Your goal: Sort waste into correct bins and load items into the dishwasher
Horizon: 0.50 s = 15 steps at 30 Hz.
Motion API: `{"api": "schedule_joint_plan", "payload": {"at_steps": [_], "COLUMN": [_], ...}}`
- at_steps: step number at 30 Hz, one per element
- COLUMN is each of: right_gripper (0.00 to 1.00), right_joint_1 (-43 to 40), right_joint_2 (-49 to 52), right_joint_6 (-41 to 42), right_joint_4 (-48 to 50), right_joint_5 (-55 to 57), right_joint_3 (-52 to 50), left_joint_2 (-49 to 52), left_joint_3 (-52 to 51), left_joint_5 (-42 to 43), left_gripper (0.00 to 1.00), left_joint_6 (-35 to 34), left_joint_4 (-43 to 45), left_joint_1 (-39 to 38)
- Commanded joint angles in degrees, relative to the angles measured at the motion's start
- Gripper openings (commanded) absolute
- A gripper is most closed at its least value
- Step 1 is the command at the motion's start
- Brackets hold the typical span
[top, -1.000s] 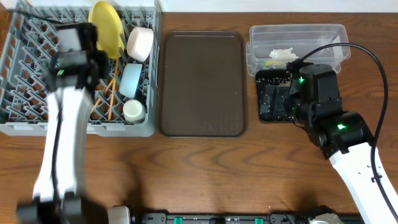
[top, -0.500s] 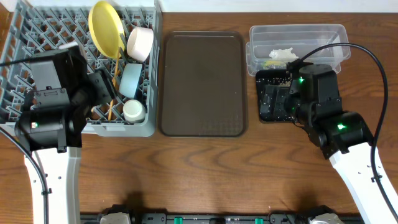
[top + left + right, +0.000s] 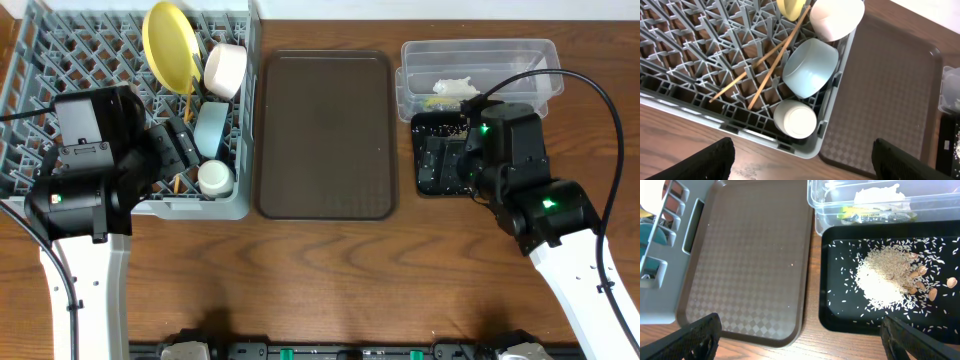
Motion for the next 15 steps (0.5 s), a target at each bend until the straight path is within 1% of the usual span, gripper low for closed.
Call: {"api": "schedule_joint_plan", "payload": {"at_steps": [1, 6, 7, 12, 15], "right_gripper": [0.99, 0.99, 0.99, 0.99, 0.99], "right_joint_1": [-0.3, -0.3, -0.3, -0.3, -0.6], "right_joint_2": [0.1, 0.1, 0.1, 0.0, -1.4], "right_joint_6": [0.2, 0.0, 0.0, 0.0, -2.4], "right_joint_4": [0.1, -0.1, -0.7, -3.5, -4.5], "right_joint_5": [0.8, 1.0, 1.0, 1.1, 5.5], "right_joint_3": [0.3, 0.3, 0.3, 0.3, 0.3], "left_joint_2": [0.3, 0.3, 0.3, 0.3, 0.3], "left_joint_3": [0.5, 0.5, 0.5, 0.5, 0.5], "left_joint_5": [0.3, 0.3, 0.3, 0.3, 0.3], "left_gripper": [0.89, 0.9, 0.95, 0.95, 0.96], "left_joint_6": [-0.5, -0.6, -0.5, -0.6, -0.5], "left_joint_4": [-0.2, -0.2, -0.2, -0.2, -0.2], "left_joint_1": [0.1, 0.1, 0.1, 0.1, 0.1]}}
